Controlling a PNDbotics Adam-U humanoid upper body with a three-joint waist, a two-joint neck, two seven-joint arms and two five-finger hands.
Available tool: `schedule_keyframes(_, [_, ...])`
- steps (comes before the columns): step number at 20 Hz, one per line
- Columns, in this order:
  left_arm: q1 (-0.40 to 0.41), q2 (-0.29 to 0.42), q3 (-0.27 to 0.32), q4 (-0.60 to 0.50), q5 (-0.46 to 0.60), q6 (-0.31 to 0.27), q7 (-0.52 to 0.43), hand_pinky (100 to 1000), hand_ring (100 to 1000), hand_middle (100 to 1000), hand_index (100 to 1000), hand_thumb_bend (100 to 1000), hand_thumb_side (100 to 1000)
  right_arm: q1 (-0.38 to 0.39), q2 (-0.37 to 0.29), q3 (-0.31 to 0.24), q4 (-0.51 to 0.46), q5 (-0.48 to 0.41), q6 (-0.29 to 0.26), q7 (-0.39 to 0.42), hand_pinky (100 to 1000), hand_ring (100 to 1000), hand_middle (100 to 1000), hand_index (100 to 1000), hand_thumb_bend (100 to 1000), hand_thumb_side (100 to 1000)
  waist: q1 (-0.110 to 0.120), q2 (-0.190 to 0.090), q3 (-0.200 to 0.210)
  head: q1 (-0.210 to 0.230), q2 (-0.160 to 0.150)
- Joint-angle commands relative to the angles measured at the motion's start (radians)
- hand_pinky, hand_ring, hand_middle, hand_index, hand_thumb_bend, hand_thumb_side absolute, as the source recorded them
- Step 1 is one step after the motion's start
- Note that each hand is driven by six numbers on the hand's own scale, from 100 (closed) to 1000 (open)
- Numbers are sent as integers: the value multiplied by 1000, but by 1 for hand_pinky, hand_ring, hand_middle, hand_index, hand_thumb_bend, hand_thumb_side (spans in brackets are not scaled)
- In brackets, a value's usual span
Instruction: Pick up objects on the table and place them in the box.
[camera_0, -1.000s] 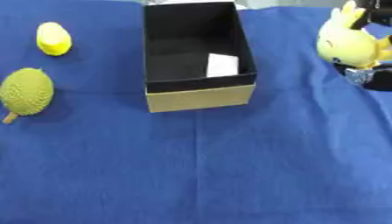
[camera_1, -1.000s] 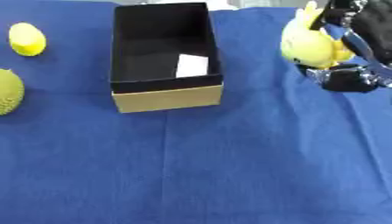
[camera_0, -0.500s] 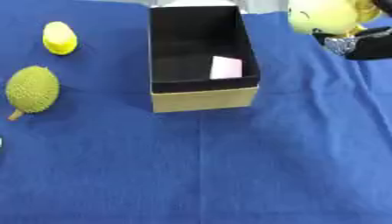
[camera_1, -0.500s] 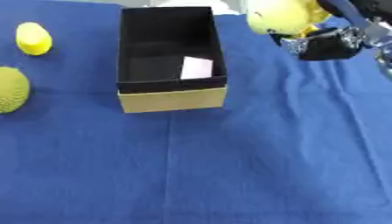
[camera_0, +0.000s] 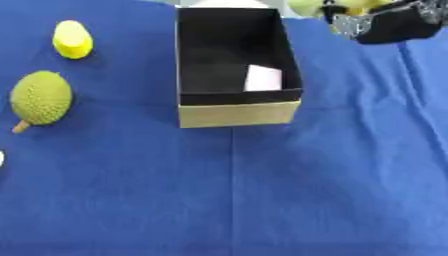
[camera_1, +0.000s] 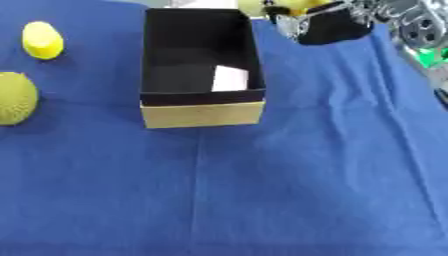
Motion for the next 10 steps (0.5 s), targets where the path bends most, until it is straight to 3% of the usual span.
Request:
schedule_keyframes(1, [-12,38,4,-18,7,-3,-6,792,536,542,806,100,588,-38,11,9,8,-15,30,22,752,706,569,643,100,170,2,-21,6,-7,2])
schedule_keyframes(10, [-34,47,-2,-18,14,-9,-13,792,536,543,807,100,588,-99,96,98,89,16,22,91,763,727,596,669,115,207,-3,-9,32,-23,-3])
